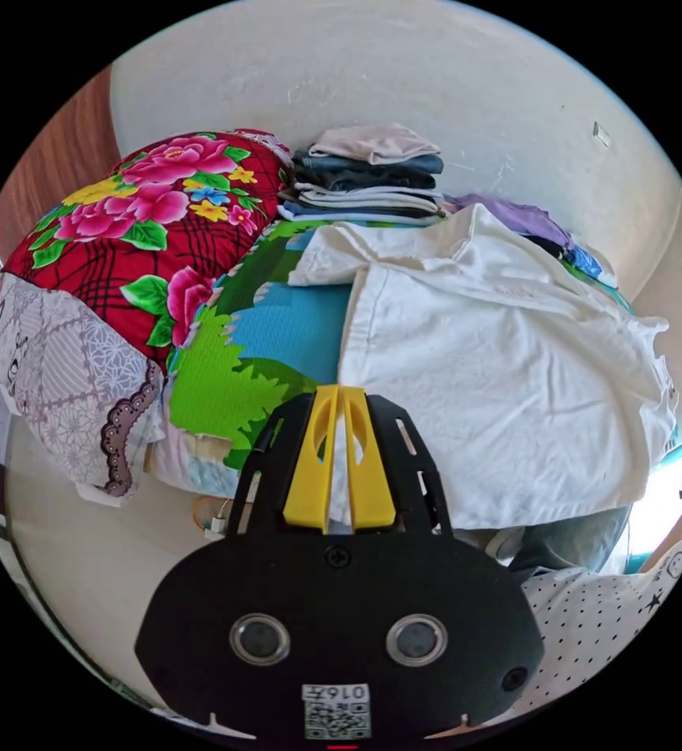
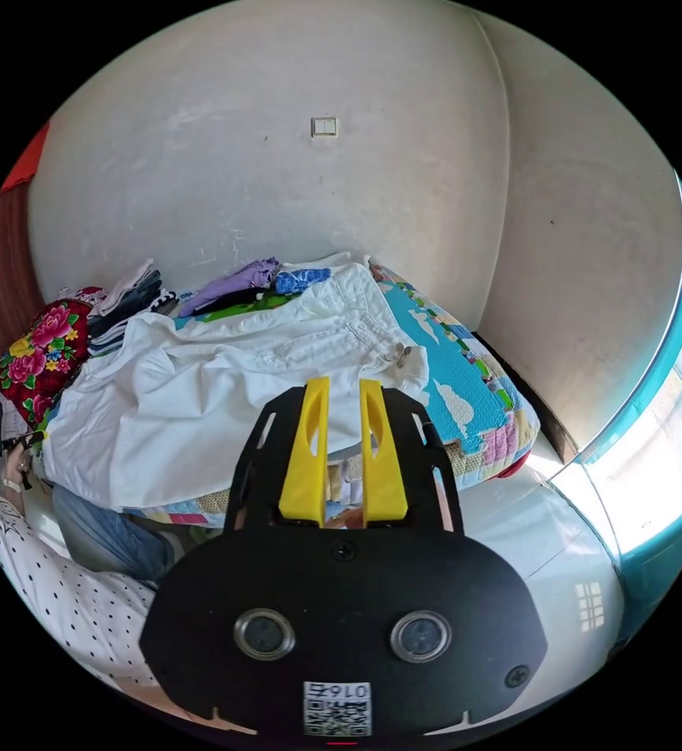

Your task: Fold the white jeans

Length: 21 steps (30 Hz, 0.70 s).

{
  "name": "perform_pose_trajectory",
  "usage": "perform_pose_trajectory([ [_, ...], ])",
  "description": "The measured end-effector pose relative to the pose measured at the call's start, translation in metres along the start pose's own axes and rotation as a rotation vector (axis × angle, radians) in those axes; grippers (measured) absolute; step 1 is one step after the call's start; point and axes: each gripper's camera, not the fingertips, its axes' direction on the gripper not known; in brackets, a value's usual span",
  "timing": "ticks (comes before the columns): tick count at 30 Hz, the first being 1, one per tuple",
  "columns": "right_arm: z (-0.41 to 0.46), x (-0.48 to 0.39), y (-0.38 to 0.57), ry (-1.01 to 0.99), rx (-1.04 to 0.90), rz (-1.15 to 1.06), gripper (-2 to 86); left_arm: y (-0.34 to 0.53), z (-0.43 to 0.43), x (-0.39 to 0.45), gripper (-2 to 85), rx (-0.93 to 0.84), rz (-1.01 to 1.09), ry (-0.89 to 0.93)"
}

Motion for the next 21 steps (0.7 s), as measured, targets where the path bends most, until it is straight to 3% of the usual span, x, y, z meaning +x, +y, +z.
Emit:
perform_pose_trajectory([
  [5, -0.006, -0.005, 0.002, 0.039, 0.000, 0.012, 5.9, -0.052, -0.035, -0.014, -1.0, 0.033, -0.030, -0.031],
  [7, -0.006, -0.005, 0.003, 0.053, -0.006, 0.024, 5.6, -0.074, -0.055, -0.010, -1.0, 0.039, -0.019, -0.120],
  [12, 0.003, -0.007, 0.001, 0.054, -0.033, 0.066, 5.2, -0.089, -0.029, -0.004, -0.8, -0.188, 0.053, -0.213],
  [17, 0.020, -0.018, -0.016, 0.062, -0.054, 0.053, 8.1, -0.075, -0.056, -0.001, -0.7, -0.147, -0.065, -0.507],
  [20, 0.036, -0.029, -0.033, 0.029, -0.080, 0.029, 10.7, -0.069, -0.098, 0.013, -0.2, 0.042, -0.052, -0.188],
  [21, 0.044, -0.037, -0.039, 0.005, -0.094, 0.008, 11.7, -0.070, -0.110, 0.022, 0.4, 0.126, -0.009, 0.003],
])
